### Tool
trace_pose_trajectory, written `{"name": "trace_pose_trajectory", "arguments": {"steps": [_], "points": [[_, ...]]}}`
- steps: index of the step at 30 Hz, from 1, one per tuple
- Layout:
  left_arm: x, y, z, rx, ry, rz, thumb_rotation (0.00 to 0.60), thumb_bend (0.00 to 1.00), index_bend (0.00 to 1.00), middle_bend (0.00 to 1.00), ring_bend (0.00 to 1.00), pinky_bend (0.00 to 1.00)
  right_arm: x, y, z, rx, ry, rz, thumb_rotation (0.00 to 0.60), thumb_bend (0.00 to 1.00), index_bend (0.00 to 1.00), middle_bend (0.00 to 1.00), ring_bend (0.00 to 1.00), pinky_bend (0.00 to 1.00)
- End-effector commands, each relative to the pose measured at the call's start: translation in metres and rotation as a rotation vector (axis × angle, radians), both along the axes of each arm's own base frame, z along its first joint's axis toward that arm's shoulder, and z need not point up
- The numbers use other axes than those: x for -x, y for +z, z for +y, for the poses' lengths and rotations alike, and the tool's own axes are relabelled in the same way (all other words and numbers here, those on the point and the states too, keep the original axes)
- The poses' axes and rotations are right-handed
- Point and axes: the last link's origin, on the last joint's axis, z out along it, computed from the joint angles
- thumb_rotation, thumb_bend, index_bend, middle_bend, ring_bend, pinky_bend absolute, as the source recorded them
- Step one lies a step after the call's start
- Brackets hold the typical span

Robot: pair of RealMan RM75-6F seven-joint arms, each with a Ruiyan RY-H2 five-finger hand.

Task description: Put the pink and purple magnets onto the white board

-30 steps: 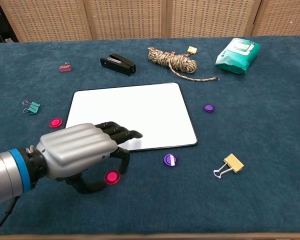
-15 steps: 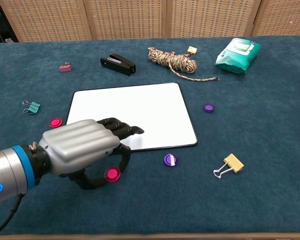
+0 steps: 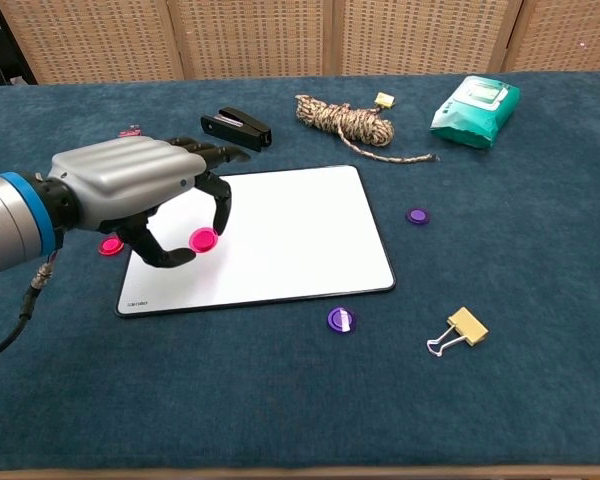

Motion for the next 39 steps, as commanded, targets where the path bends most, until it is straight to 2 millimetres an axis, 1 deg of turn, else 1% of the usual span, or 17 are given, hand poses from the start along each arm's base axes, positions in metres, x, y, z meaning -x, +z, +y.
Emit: {"name": "trace_pose_trajectory", "arguments": {"steps": [1, 4, 6, 10, 12, 22, 23, 25, 27, 30, 31, 34, 39], "points": [[0.006, 0.001, 0.01, -0.011, 0.029, 0.0, 0.6, 0.38, 0.59, 0.0, 0.0, 0.0, 0.0, 0.0, 0.0, -0.001, 0.0, 0.001, 0.6, 0.0, 0.0, 0.0, 0.0, 0.0], [0.011, -0.004, 0.01, -0.002, 0.034, 0.005, 0.6, 0.38, 0.59, 0.0, 0.0, 0.0, 0.0, 0.0, 0.0, -0.001, -0.004, 0.001, 0.6, 0.0, 0.0, 0.0, 0.0, 0.0], [0.013, -0.007, 0.01, 0.0, 0.039, 0.008, 0.6, 0.37, 0.57, 0.0, 0.0, 0.0, 0.0, 0.0, 0.0, -0.001, -0.005, 0.001, 0.6, 0.0, 0.0, 0.0, 0.0, 0.0], [0.018, -0.009, 0.01, 0.006, 0.063, 0.001, 0.6, 0.32, 0.42, 0.0, 0.0, 0.0, 0.001, 0.0, -0.001, -0.002, -0.008, 0.002, 0.6, 0.0, 0.0, 0.0, 0.0, 0.0], [0.019, -0.007, 0.011, -0.003, 0.067, 0.005, 0.6, 0.31, 0.4, 0.0, 0.0, 0.0, 0.001, -0.001, -0.001, -0.003, -0.009, 0.001, 0.6, 0.0, 0.0, 0.0, 0.0, 0.0], [0.03, 0.009, 0.013, -0.025, 0.102, 0.008, 0.6, 0.3, 0.38, 0.0, 0.0, 0.0, 0.001, -0.001, 0.0, -0.006, -0.008, -0.001, 0.6, 0.0, 0.0, 0.0, 0.0, 0.0], [0.033, 0.012, 0.014, -0.038, 0.109, 0.012, 0.6, 0.3, 0.38, 0.0, 0.0, 0.0, 0.0, -0.001, 0.001, -0.006, -0.008, -0.003, 0.6, 0.0, 0.0, 0.0, 0.0, 0.0], [0.047, 0.023, 0.019, -0.08, 0.147, 0.027, 0.6, 0.3, 0.38, 0.0, 0.0, 0.0, 0.0, -0.001, 0.001, -0.003, -0.008, -0.005, 0.6, 0.0, 0.0, 0.0, 0.0, 0.0], [0.059, 0.03, 0.024, -0.102, 0.183, 0.035, 0.6, 0.3, 0.38, 0.0, 0.0, 0.0, 0.0, -0.001, 0.001, -0.003, -0.007, -0.005, 0.6, 0.0, 0.0, 0.0, 0.0, 0.0], [0.072, 0.036, 0.029, -0.122, 0.212, 0.044, 0.6, 0.3, 0.38, 0.0, 0.0, 0.0, 0.0, -0.001, 0.001, -0.004, -0.007, -0.005, 0.6, 0.0, 0.0, 0.0, 0.0, 0.0], [0.079, 0.037, 0.031, -0.128, 0.228, 0.053, 0.6, 0.3, 0.38, 0.0, 0.0, 0.0, 0.0, -0.001, 0.001, -0.005, -0.007, -0.005, 0.6, 0.0, 0.0, 0.0, 0.0, 0.0], [0.091, 0.037, 0.033, -0.128, 0.246, 0.064, 0.6, 0.3, 0.38, 0.0, 0.0, 0.0, 0.0, -0.002, 0.001, -0.008, -0.008, -0.003, 0.6, 0.0, 0.0, 0.0, 0.0, 0.0], [0.1, 0.032, 0.034, -0.127, 0.253, 0.07, 0.6, 0.29, 0.38, 0.0, 0.0, 0.0, 0.001, -0.003, 0.001, -0.01, -0.012, -0.001, 0.6, 0.0, 0.0, 0.0, 0.0, 0.0]]}}
